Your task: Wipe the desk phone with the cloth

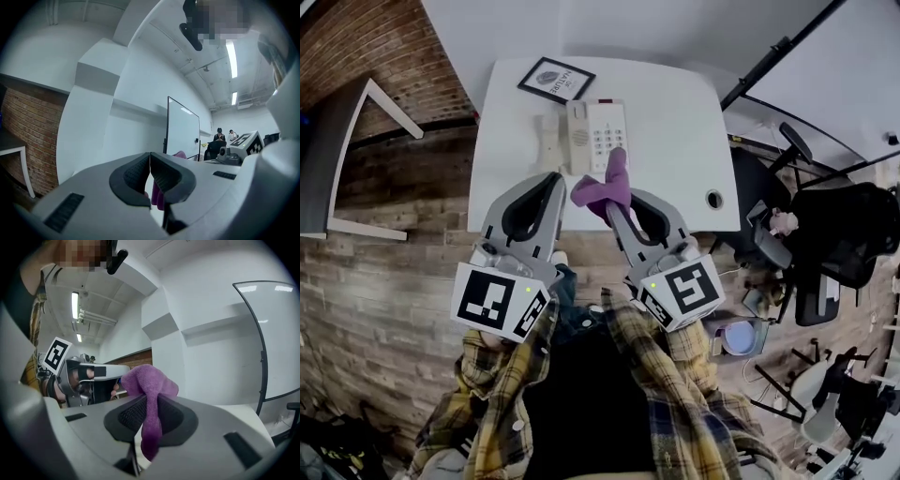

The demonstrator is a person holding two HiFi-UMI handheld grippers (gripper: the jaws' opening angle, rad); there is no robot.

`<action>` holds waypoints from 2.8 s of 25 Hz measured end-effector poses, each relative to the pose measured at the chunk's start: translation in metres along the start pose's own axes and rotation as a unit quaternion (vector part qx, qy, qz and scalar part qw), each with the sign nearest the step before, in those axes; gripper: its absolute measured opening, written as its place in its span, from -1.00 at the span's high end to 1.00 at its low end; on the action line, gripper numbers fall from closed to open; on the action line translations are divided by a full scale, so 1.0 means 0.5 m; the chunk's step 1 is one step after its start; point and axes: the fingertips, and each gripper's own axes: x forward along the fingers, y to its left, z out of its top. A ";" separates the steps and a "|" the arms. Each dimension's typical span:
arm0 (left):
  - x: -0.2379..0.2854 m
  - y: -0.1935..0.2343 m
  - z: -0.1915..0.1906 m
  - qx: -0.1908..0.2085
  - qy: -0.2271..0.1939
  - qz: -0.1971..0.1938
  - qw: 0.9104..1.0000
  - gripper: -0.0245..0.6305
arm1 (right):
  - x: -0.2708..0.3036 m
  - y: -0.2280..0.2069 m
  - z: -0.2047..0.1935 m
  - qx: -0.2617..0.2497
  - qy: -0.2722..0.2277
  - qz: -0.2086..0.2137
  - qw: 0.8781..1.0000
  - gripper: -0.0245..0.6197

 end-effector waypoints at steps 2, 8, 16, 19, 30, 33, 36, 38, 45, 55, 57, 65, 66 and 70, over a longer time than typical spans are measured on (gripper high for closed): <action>0.025 0.037 -0.001 -0.001 0.004 -0.007 1.000 0.88 | 0.039 -0.017 0.004 0.002 0.004 -0.008 1.000 0.73; 0.079 0.144 -0.022 -0.011 0.023 -0.018 1.000 0.88 | 0.122 -0.074 0.001 0.016 0.012 -0.048 0.999 0.73; 0.130 0.210 -0.051 -0.026 0.046 -0.035 0.998 0.88 | 0.175 -0.127 -0.020 0.037 0.033 -0.085 0.995 0.73; 0.154 0.219 -0.055 -0.027 0.052 -0.035 0.998 0.88 | 0.188 -0.153 -0.019 0.042 0.035 -0.091 0.994 0.73; 0.302 0.248 -0.054 -0.039 0.055 -0.003 0.998 0.88 | 0.273 -0.302 -0.010 0.053 0.047 -0.053 0.996 0.73; 0.334 0.257 -0.049 -0.041 0.055 0.014 0.998 0.88 | 0.295 -0.335 0.002 0.051 0.050 -0.033 0.997 0.73; 0.361 0.261 -0.054 -0.047 0.058 0.027 0.997 0.88 | 0.314 -0.360 0.007 0.047 0.053 -0.012 0.997 0.73; 0.373 0.263 -0.057 -0.049 0.060 0.042 0.996 0.88 | 0.327 -0.373 0.007 0.047 0.056 0.005 0.997 0.73; 0.384 0.286 -0.062 -0.048 0.071 0.071 0.994 0.88 | 0.361 -0.396 -0.001 0.050 0.064 0.035 0.996 0.73; 0.401 0.327 -0.076 -0.063 0.079 0.051 0.994 0.88 | 0.408 -0.403 -0.015 0.061 0.079 0.021 0.995 0.73; 0.406 0.336 -0.078 -0.066 0.078 0.048 0.994 0.88 | 0.417 -0.401 -0.018 0.066 0.082 0.028 0.994 0.73; 0.399 0.375 -0.102 -0.087 0.082 0.060 0.991 0.88 | 0.474 -0.382 -0.075 0.045 0.129 0.052 0.989 0.73; 0.397 0.380 -0.105 -0.090 0.081 0.063 0.991 0.88 | 0.482 -0.378 -0.087 0.044 0.138 0.056 0.988 0.73; 0.385 0.394 -0.114 -0.097 0.079 0.072 0.989 0.88 | 0.516 -0.367 -0.135 0.039 0.170 0.069 0.982 0.73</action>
